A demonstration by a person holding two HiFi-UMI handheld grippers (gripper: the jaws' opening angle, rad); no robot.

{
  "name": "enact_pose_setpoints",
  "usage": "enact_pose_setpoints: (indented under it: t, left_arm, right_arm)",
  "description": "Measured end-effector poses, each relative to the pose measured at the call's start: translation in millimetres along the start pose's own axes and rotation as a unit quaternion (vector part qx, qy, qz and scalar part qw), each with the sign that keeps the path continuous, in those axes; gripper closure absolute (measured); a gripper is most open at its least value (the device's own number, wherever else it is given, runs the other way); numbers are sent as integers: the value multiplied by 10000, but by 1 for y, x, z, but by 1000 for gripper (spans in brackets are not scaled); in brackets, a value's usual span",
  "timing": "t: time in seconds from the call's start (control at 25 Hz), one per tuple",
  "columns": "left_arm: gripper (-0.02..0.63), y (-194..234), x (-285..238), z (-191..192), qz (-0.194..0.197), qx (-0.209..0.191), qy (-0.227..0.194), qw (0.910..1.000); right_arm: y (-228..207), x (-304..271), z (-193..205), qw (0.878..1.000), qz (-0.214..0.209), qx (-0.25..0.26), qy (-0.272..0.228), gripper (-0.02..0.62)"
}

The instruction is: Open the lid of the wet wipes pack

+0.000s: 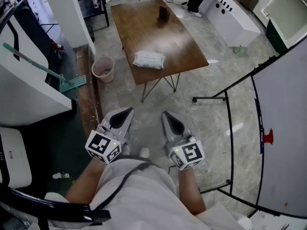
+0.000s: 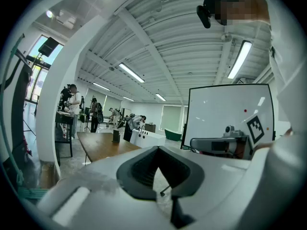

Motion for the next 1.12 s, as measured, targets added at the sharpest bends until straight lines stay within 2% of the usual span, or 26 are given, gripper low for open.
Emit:
enact_pose_setpoints:
  t: [0.2, 0.44, 0.84, 1.12]
  left_arm:
    - [601, -4, -7, 3, -51, -17, 9, 10000]
    - [601, -16, -12, 10, -66, -29, 119, 9999]
    - [601, -27, -16, 20, -370, -25, 171, 9992]
    - [600, -29, -28, 15, -325, -36, 134, 9994]
  right_arm:
    - [-9, 3, 4, 10000, -80, -24, 41, 588]
    - [-16, 12, 13, 9989, -389, -230, 150, 586]
    - [-43, 33, 21, 9988, -263, -356, 213, 586]
    - [-57, 35, 17, 9989, -205, -408, 125, 586]
Point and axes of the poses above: the fingertips, and each gripper's own axes: x backward along the fingers, y to its left, z out of its underside, the point moved 4 cm from there along x, backward along the fingers, and after that the axes turned 7 degrees about z, right-handed, at the moved point
